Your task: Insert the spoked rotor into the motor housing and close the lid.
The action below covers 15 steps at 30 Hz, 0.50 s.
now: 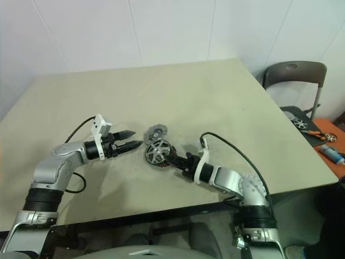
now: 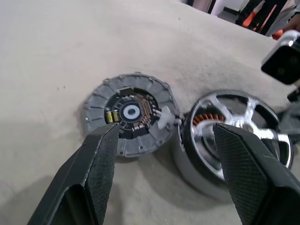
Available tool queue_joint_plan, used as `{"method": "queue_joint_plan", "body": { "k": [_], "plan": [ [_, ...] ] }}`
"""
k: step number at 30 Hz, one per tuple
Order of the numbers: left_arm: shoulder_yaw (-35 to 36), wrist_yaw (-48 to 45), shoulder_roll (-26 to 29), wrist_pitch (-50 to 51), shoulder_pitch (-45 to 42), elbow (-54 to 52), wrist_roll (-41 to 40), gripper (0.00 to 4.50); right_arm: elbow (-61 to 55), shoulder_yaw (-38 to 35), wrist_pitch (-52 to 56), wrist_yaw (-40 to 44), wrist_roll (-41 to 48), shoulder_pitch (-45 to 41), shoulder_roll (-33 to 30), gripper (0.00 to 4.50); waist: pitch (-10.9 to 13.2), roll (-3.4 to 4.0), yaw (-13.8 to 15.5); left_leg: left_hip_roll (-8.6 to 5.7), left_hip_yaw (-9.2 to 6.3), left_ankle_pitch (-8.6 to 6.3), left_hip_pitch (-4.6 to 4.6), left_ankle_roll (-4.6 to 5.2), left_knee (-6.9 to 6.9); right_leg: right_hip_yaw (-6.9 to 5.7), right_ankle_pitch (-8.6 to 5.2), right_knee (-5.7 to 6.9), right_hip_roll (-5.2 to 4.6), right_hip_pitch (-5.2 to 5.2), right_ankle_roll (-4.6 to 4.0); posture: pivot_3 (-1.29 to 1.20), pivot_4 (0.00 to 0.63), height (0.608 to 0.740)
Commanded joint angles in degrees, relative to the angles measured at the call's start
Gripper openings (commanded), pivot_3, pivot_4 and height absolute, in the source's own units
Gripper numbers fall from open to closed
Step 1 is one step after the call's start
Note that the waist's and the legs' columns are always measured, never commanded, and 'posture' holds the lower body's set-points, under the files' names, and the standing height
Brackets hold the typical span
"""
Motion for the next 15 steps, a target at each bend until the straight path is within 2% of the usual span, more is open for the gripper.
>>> {"method": "queue_joint_plan", "body": {
  "k": [1, 15],
  "plan": [
    [0.2, -0.5, 0.7, -0.2, -0.5, -2.2, -0.8, 3.4, -0.1, -2.9, -1.2, -0.1, -0.6, -0.7, -0.3, 0.37, 0.0, 0.0, 0.0, 0.0, 0.0, 0.0, 0.0, 0.0, 0.02, 0.0, 0.0, 0.01, 0.0, 0.01, 0.0, 0.0, 0.0, 0.74],
    [0.1, -1.7, 0.8, -1.6, -1.1, 0.0, 0.0, 3.4, -2.5, -4.8, -1.7, -1.5, 1.8, -1.1, 1.8, 0.37, 0.0, 0.0, -0.2, 0.0, 0.0, 0.0, 0.0, 0.0, 0.15, 0.0, 0.01, 0.04, 0.01, 0.07, -0.03, 0.0, 0.0, 0.74]
  ]
}}
